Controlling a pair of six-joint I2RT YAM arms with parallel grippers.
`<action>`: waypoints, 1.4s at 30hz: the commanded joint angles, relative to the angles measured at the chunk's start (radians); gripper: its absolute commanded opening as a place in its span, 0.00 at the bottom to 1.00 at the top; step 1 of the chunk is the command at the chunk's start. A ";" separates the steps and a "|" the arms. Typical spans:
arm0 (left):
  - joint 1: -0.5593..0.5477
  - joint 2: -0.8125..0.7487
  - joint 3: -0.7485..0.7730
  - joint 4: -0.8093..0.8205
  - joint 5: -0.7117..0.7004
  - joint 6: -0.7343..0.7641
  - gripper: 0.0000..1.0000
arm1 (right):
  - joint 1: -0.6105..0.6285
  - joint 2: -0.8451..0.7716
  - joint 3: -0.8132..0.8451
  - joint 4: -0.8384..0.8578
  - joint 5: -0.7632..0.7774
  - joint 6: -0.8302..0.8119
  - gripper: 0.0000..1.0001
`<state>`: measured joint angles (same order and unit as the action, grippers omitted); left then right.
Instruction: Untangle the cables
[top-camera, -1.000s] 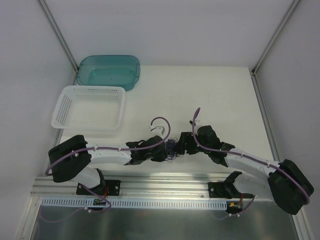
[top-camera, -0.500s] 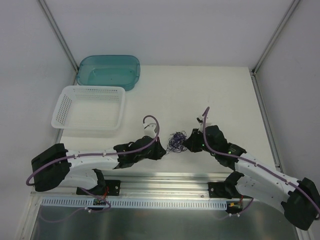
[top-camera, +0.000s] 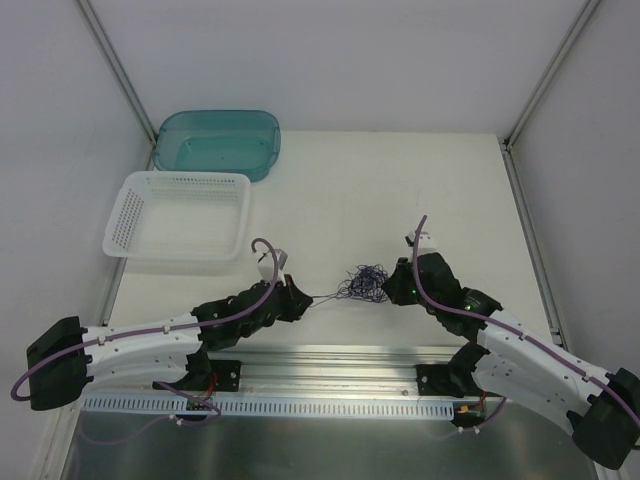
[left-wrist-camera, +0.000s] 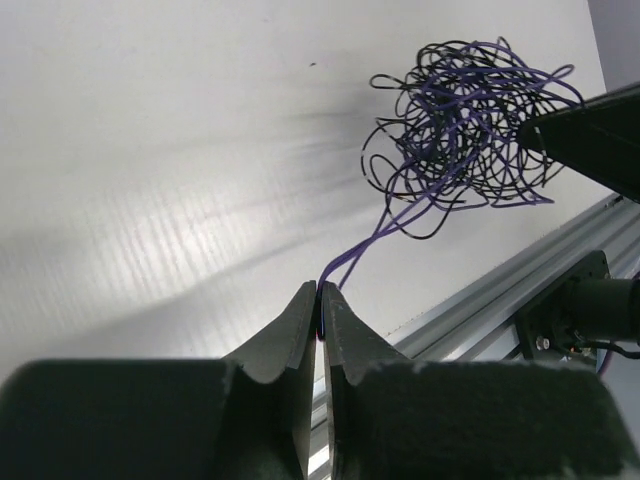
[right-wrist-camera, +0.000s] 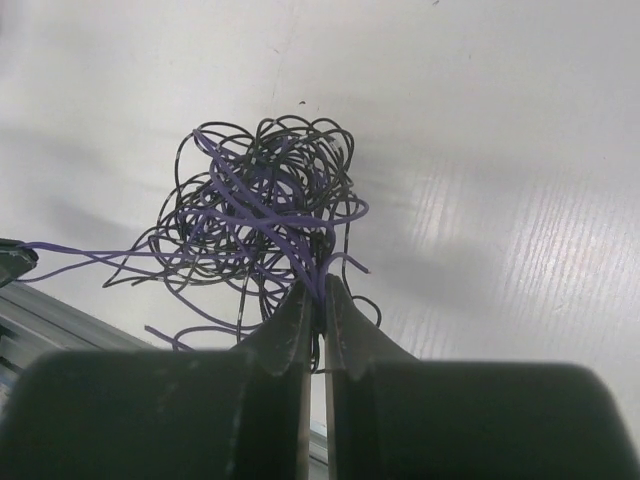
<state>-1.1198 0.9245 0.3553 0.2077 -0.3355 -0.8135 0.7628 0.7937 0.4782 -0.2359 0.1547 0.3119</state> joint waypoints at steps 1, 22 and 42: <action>-0.005 -0.059 -0.032 -0.105 -0.106 -0.087 0.06 | -0.007 -0.010 0.000 -0.002 0.065 0.009 0.01; 0.023 0.074 0.065 -0.074 0.098 -0.026 0.71 | -0.005 0.002 0.020 0.063 -0.040 0.030 0.01; 0.094 0.551 0.370 -0.022 0.478 0.474 0.51 | 0.032 -0.005 0.048 0.083 -0.168 -0.093 0.01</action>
<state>-1.0321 1.4612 0.7044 0.1616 0.0345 -0.4225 0.7898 0.8089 0.4786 -0.1902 0.0021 0.2470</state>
